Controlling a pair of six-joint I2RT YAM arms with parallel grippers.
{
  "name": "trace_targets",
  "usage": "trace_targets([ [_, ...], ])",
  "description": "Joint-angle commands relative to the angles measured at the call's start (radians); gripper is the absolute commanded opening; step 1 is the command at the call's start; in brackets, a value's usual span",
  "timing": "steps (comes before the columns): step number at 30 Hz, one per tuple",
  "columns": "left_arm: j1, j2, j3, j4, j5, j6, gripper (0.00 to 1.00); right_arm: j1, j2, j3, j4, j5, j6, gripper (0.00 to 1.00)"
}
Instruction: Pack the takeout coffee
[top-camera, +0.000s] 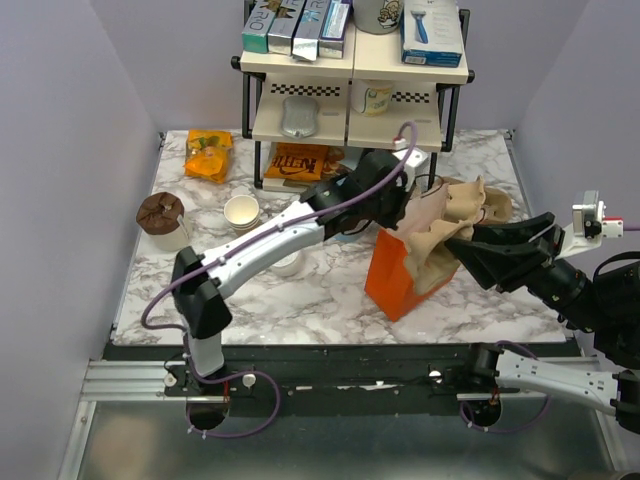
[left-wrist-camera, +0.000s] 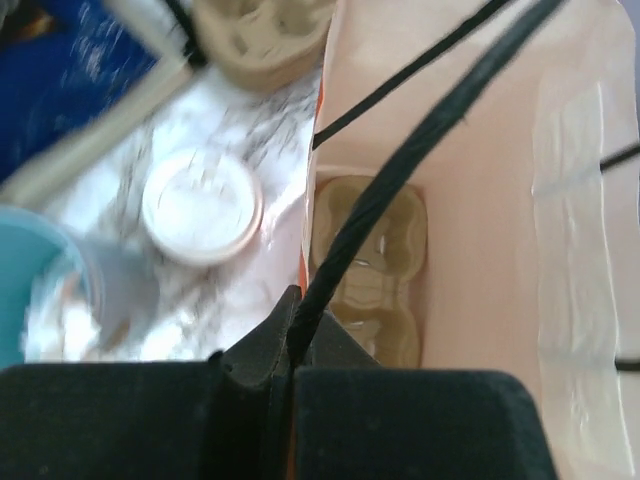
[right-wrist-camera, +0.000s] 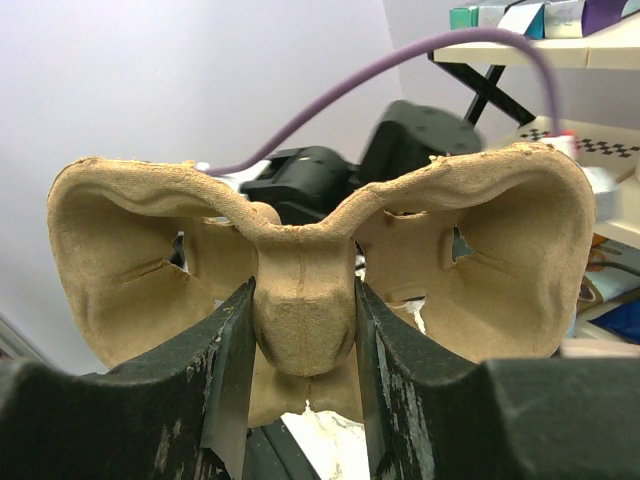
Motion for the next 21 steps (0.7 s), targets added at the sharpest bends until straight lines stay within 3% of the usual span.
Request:
trace_targets([
  [1, -0.01, -0.147, -0.199, -0.054, -0.216, -0.325, 0.0, 0.002, 0.049, 0.05, 0.028, 0.0, 0.017, 0.39],
  [9, -0.037, -0.404, -0.477, -0.095, -0.371, -0.433, 0.0, 0.0, 0.115, 0.074, 0.031, 0.019, -0.011, 0.39],
  [15, -0.039, -0.555, -0.566, -0.137, -0.436, -0.451, 0.0, 0.002, 0.132, 0.076, 0.046, 0.055, -0.02, 0.39],
  [21, -0.04, -0.647, -0.581, -0.094, -0.407, -0.407, 0.0, 0.0, 0.147, 0.059, 0.089, 0.036, -0.034, 0.39],
])
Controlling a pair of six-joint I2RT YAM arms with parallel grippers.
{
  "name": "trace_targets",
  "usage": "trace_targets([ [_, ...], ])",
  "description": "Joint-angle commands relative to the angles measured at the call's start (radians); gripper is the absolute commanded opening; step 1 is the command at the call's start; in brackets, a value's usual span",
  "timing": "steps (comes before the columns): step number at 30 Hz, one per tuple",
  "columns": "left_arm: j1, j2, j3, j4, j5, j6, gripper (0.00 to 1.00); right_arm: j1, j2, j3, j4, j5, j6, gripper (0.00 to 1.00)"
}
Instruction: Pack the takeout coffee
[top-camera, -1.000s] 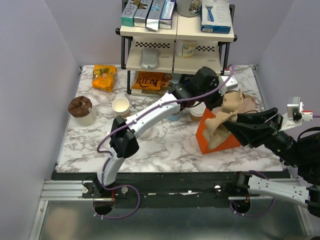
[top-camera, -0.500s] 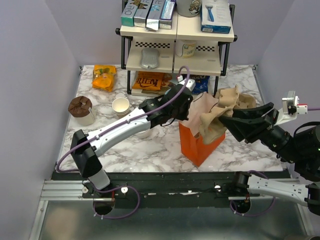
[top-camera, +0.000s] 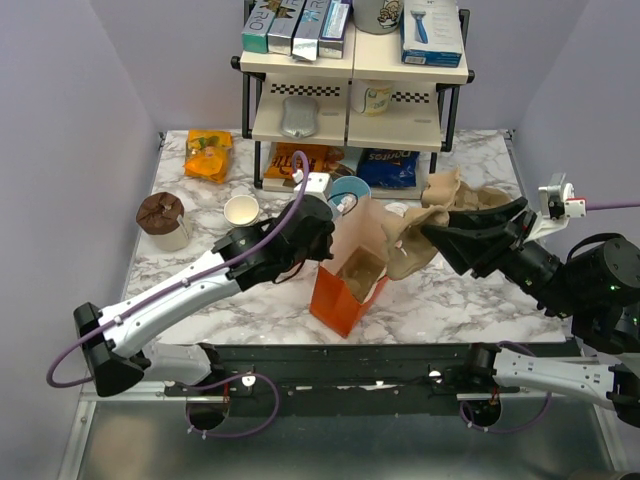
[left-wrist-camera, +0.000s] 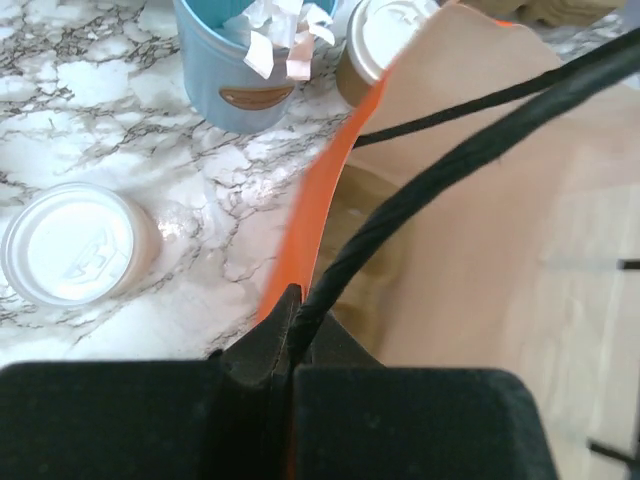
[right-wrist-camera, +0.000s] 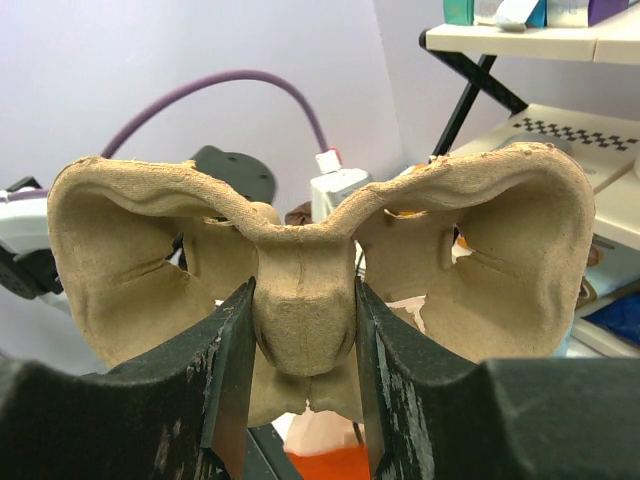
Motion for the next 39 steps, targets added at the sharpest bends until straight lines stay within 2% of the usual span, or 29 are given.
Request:
trace_targets([
  [1, -0.007, -0.069, -0.015, 0.028, -0.047, 0.024, 0.0, 0.002, 0.017, 0.005, 0.074, 0.0, -0.033, 0.39],
  [8, -0.007, -0.083, -0.104, 0.092, 0.0, 0.07, 0.0, 0.002, 0.08, 0.011, 0.092, -0.098, -0.077, 0.39],
  [20, -0.007, -0.258, -0.265, 0.25, 0.153, 0.193, 0.0, -0.012, 0.264, 0.17, -0.006, -0.268, -0.271, 0.4],
  [23, -0.007, -0.269, -0.279, 0.244, 0.128, 0.175, 0.09, -0.037, 0.305, 0.209, -0.035, -0.293, -0.286, 0.4],
  [24, -0.007, -0.264, -0.278, 0.224, 0.111, 0.167, 0.18, -0.043, 0.316, 0.221, -0.042, -0.287, -0.286, 0.4],
  [26, -0.007, -0.26, -0.278, 0.21, 0.063, 0.141, 0.24, -0.075, 0.342, 0.229, -0.061, -0.304, -0.283, 0.4],
  [27, -0.006, -0.258, -0.278, 0.206, 0.057, 0.138, 0.33, -0.092, 0.348, 0.227, -0.061, -0.31, -0.277, 0.4],
  [29, -0.007, -0.258, -0.278, 0.206, 0.063, 0.129, 0.41, -0.145, 0.359, 0.219, -0.064, -0.375, -0.252, 0.39],
  [30, -0.007, -0.26, -0.276, 0.209, 0.063, 0.128, 0.5, -0.165, 0.362, 0.215, -0.064, -0.391, -0.243, 0.39],
  [33, -0.006, -0.273, -0.269, 0.213, 0.054, 0.125, 0.64, -0.234, 0.381, 0.219, -0.082, -0.44, -0.223, 0.39],
  [35, -0.006, -0.284, -0.259, 0.213, 0.034, 0.13, 0.66, -0.27, 0.393, 0.232, -0.108, -0.477, -0.214, 0.39],
  [36, -0.006, -0.286, -0.253, 0.209, 0.013, 0.133, 0.74, -0.279, 0.398, 0.233, -0.115, -0.488, -0.212, 0.4],
  [39, -0.003, -0.278, -0.229, 0.23, 0.005, 0.15, 0.81, -0.297, 0.391, 0.226, -0.124, -0.523, -0.206, 0.39],
])
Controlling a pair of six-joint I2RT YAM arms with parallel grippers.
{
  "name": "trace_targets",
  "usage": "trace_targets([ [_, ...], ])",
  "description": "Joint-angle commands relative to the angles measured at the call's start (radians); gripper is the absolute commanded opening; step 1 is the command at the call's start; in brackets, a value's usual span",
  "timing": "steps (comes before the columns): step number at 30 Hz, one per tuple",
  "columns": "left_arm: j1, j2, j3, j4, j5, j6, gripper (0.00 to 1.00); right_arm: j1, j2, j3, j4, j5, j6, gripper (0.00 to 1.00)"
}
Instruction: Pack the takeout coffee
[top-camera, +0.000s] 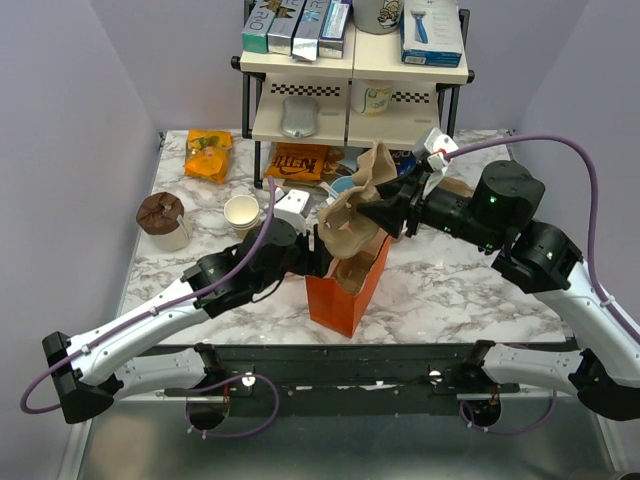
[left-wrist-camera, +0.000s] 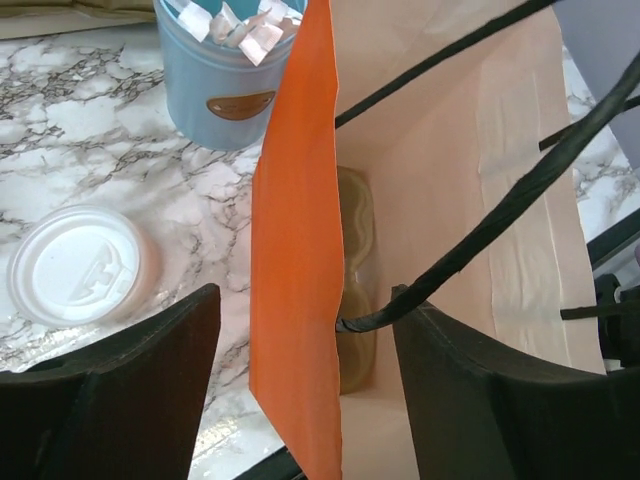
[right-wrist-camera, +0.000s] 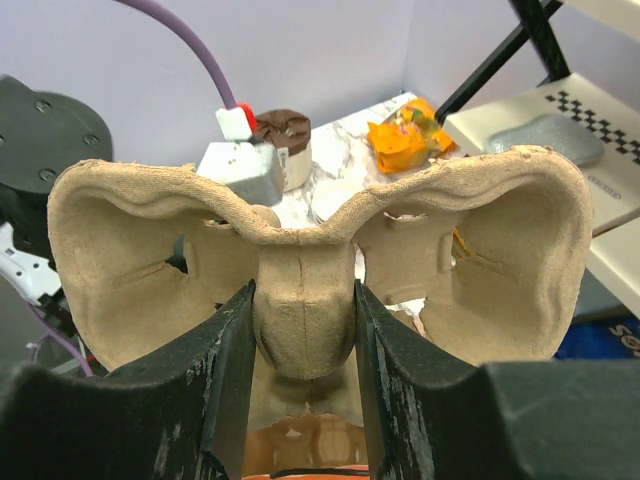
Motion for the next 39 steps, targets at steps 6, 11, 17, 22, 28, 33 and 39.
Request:
trace_targets([
  [6, 0.029, 0.06, 0.124, 0.074, -0.023, 0.059, 0.81, -0.055, -0.042, -0.003, -0.04, -0.113, 0.025, 0.39],
  [11, 0.135, 0.105, 0.16, 0.116, 0.117, 0.038, 0.51, -0.08, -0.084, -0.021, -0.044, -0.136, 0.021, 0.39],
  [17, 0.238, 0.123, 0.137, 0.123, 0.235, -0.017, 0.0, -0.095, -0.07, -0.02, -0.076, -0.099, -0.028, 0.4],
  [22, 0.267, 0.088, 0.082, 0.183, 0.336, -0.054, 0.0, -0.111, 0.043, 0.048, -0.151, -0.128, -0.06, 0.39],
  [28, 0.276, 0.053, 0.037, 0.212, 0.344, -0.088, 0.0, -0.112, 0.152, 0.123, -0.199, -0.288, -0.065, 0.39],
  [33, 0.279, 0.048, 0.022, 0.219, 0.336, -0.102, 0.0, -0.12, 0.235, 0.163, -0.234, -0.355, 0.01, 0.39],
  [39, 0.283, 0.043, 0.016, 0.215, 0.317, -0.096, 0.0, -0.117, 0.202, 0.086, -0.251, -0.319, 0.096, 0.39],
])
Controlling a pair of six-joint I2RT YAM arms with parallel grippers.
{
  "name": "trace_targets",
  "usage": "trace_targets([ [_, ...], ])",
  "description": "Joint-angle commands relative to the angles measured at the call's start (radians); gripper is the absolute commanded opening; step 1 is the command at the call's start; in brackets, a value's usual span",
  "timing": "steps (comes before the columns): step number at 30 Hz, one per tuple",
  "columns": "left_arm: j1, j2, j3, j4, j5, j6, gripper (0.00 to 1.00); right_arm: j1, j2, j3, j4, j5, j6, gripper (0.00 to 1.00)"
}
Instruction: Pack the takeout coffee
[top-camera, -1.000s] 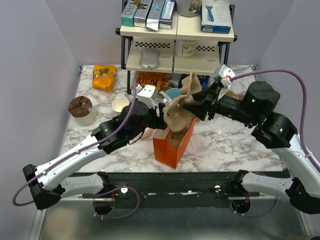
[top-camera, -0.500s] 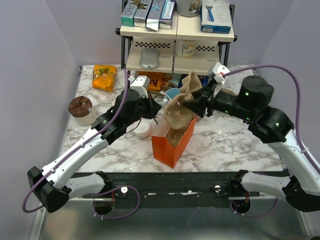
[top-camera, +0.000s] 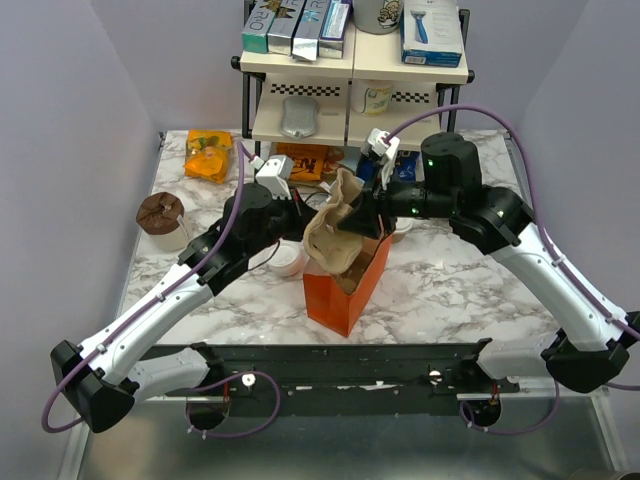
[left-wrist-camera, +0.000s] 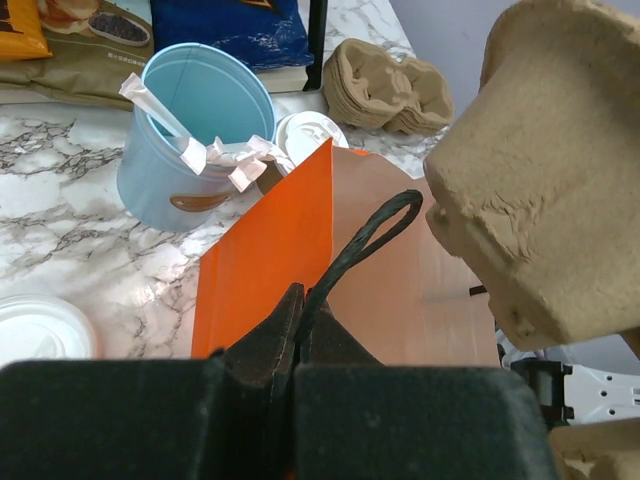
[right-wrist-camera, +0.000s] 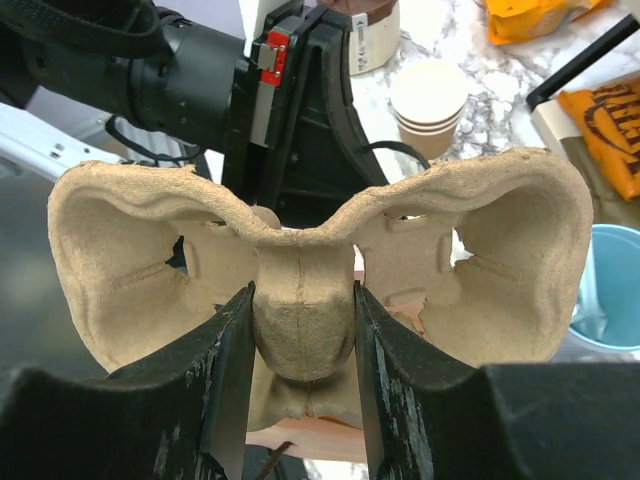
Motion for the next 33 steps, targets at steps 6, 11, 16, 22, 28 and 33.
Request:
trace_targets([
  [6, 0.009, -0.018, -0.021, 0.017, 0.034, -0.001, 0.0, -0.02, -0.058, -0.075, -0.085, 0.023, 0.095, 0.39],
  [11, 0.012, -0.022, -0.019, 0.011, 0.037, 0.006, 0.0, -0.052, -0.031, -0.081, -0.116, 0.033, 0.094, 0.39],
  [16, 0.014, -0.028, -0.021, 0.004, 0.035, 0.012, 0.0, -0.082, -0.011, -0.072, -0.154, 0.042, 0.092, 0.39],
  [22, 0.016, -0.024, -0.025, 0.007, 0.046, 0.015, 0.0, -0.086, -0.001, -0.091, -0.185, 0.037, 0.055, 0.39],
  [28, 0.016, -0.021, -0.027, 0.014, 0.057, 0.019, 0.0, -0.086, 0.016, -0.084, -0.183, 0.098, 0.065, 0.39],
  [33, 0.02, -0.021, -0.025, 0.007, 0.06, 0.015, 0.0, -0.086, 0.005, -0.12, -0.186, 0.17, 0.031, 0.39],
])
